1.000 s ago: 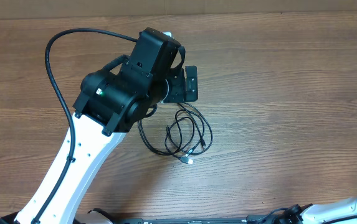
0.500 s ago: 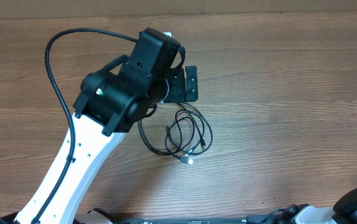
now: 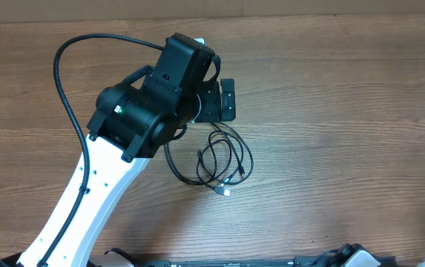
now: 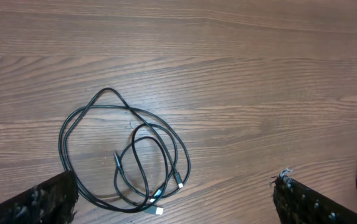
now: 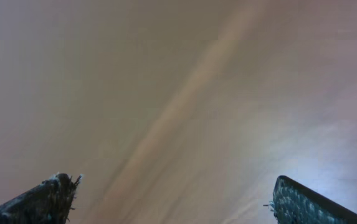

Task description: Untangle cables

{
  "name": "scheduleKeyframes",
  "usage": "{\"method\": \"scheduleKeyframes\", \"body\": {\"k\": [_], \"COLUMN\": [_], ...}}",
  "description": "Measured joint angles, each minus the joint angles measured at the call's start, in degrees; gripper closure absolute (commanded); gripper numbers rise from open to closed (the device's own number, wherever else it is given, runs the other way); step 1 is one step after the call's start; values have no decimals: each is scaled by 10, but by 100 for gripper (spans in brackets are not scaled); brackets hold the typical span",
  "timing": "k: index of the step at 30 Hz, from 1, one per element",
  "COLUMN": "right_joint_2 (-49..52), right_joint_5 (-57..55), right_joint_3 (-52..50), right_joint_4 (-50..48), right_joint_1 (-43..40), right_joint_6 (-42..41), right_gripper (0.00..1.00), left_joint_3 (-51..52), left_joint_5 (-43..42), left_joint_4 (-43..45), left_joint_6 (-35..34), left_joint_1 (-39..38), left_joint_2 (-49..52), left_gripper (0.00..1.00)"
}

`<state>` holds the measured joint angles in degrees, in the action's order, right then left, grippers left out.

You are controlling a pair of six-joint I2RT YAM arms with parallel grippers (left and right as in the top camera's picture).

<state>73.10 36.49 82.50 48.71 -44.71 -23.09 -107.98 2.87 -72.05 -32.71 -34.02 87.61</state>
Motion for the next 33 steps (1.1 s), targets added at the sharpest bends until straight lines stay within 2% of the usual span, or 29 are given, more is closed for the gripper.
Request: {"method": "scheduleKeyframes", "body": {"k": [3,9,21,25,33], "right_joint_2": [-34,-89,-210,-243,-239], "right_joint_5": [50,66,50,50,50], "right_joint_3": [0,0,0,0,0], "right_joint_4": [0,2,70,118,165], "right_joint_1": [85,240,433,468,474], "right_joint_6": [15,47,89,98,103], "right_gripper": [0,0,0,0,0], "left_joint_3": [0,0,0,0,0], "left_joint_5": [0,0,0,0,0], "left_joint_4": [0,0,0,0,0], "left_joint_6": [0,0,0,0,0], "left_joint_1": [0,0,0,0,0], "left_joint_2": [0,0,0,0,0], "left_gripper": [1,0,0,0,1]}}
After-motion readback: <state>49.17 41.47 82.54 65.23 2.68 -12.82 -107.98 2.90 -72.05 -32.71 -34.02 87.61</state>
